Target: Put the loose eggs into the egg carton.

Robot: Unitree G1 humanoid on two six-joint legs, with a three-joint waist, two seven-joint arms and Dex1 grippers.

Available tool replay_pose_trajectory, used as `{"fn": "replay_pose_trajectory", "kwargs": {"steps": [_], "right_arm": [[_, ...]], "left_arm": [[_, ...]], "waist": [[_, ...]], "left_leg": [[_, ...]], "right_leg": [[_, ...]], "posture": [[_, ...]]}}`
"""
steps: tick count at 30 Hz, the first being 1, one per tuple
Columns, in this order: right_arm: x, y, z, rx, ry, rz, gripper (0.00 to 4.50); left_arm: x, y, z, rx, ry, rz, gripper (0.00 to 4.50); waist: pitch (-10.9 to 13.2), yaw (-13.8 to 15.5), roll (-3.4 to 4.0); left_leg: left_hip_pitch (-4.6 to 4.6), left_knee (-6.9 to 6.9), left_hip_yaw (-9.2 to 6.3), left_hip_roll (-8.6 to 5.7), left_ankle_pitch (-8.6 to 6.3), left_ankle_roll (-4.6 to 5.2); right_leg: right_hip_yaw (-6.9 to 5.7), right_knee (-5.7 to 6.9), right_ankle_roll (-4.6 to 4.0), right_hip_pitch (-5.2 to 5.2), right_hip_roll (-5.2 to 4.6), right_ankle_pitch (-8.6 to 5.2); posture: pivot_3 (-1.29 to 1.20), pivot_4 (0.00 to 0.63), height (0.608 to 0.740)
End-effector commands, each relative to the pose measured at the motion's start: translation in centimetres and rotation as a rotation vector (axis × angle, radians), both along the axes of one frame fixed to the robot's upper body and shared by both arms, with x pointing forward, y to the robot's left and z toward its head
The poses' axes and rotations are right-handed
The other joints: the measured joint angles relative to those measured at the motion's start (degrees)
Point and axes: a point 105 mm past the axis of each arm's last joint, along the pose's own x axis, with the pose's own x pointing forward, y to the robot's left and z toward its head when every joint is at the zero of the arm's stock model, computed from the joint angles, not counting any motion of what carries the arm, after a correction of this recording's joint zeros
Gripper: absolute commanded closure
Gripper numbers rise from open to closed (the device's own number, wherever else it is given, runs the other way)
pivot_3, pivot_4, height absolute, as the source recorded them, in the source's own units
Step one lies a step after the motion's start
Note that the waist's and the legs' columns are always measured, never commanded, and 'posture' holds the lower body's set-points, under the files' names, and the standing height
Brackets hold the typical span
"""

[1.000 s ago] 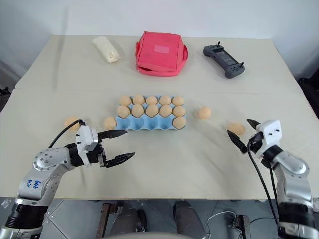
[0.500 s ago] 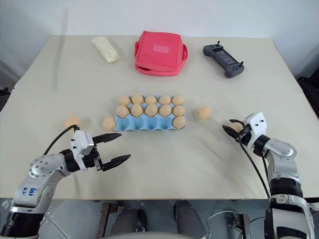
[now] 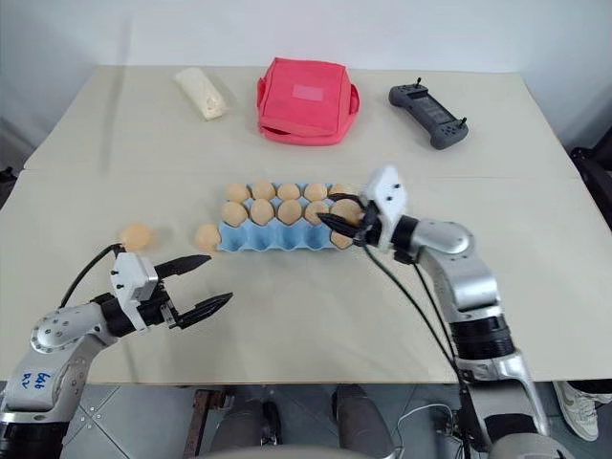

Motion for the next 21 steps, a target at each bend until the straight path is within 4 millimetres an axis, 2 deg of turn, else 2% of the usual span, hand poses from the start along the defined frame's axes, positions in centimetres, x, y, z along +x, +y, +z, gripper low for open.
{"fn": "replay_pose_trajectory", "kwargs": {"steps": [1, 3, 8, 12, 14, 16, 18, 21], "right_arm": [[1.1, 0.9, -0.5, -0.046, -0.035, -0.022, 2.87], [1.4, 0.9, -1.0, -0.054, -0.032, -0.026, 2.87], [1.4, 1.2, -1.3, -0.040, -0.010, -0.005, 1.29], [0.2, 0.8, 0.2, 0.033, -0.015, 0.049, 0.04], [-1.3, -0.1, 1.5, 0.061, -0.047, 0.096, 0.04], [-2.4, -2.2, 1.8, 0.071, -0.065, 0.081, 0.04], [-2.7, -5.3, 1.5, 0.073, -0.079, -0.017, 0.04], [-2.8, -9.8, 0.1, 0.048, -0.085, -0.184, 0.04]], "left_arm": [[-0.3, 1.1, 0.9, -0.028, -0.034, 0.062, 0.00], [-0.5, 1.4, 0.8, -0.027, -0.034, 0.077, 0.00], [-0.9, 1.5, 0.7, -0.031, -0.032, 0.093, 0.00], [-0.9, 1.2, 0.8, -0.036, -0.035, 0.088, 0.00], [-0.8, 1.0, 1.0, -0.040, -0.038, 0.078, 0.00], [-0.5, 0.6, 1.1, -0.045, -0.038, 0.061, 0.00], [-0.2, 0.1, 1.2, -0.044, -0.040, 0.035, 0.00], [0.3, -0.6, 1.4, -0.050, -0.049, 0.008, 0.00]], "waist": [[0.00, -0.34, 0.00], [0.00, -0.40, 0.00], [0.00, -0.64, -0.01], [0.00, -0.67, -0.01], [0.00, -0.60, -0.01], [0.00, -0.42, -0.01], [-0.02, 0.22, -0.04], [-0.03, 0.84, -0.06]], "left_leg": [[0.00, -0.01, 0.04, 0.00, -0.01, -0.01], [-0.01, -0.06, 0.06, 0.02, -0.03, -0.04], [-0.28, -0.05, 0.15, 0.05, -0.04, -0.08], [-0.36, 0.00, 0.24, 0.03, -0.01, -0.13], [-0.37, 0.00, 0.24, 0.04, -0.01, -0.14], [-0.43, -0.01, 0.22, 0.04, -0.01, -0.13], [-0.68, 0.03, 0.01, 0.03, -0.01, -0.12], [-0.77, 0.06, 0.02, -0.11, -0.04, -0.06]], "right_leg": [[0.00, 0.01, 0.00, -0.05, 0.00, 0.00], [-0.02, 0.02, 0.00, -0.10, -0.01, 0.00], [-0.02, 0.17, 0.00, -0.51, -0.01, 0.00], [0.04, 0.32, 0.00, -0.68, 0.05, 0.00], [0.05, 0.33, 0.00, -0.69, 0.04, 0.00], [0.02, 0.31, 0.00, -0.71, 0.02, 0.00], [-0.14, 0.21, 0.01, -0.75, 0.02, 0.00], [-0.15, 0.05, 0.03, -0.74, 0.05, 0.01]], "posture": [[0.00, 0.150, 0.740], [0.00, 0.150, 0.740], [0.00, 0.150, 0.740], [0.00, 0.150, 0.740], [0.00, 0.150, 0.740], [0.00, 0.150, 0.740], [0.00, 0.150, 0.740], [0.00, 0.150, 0.740]]}}
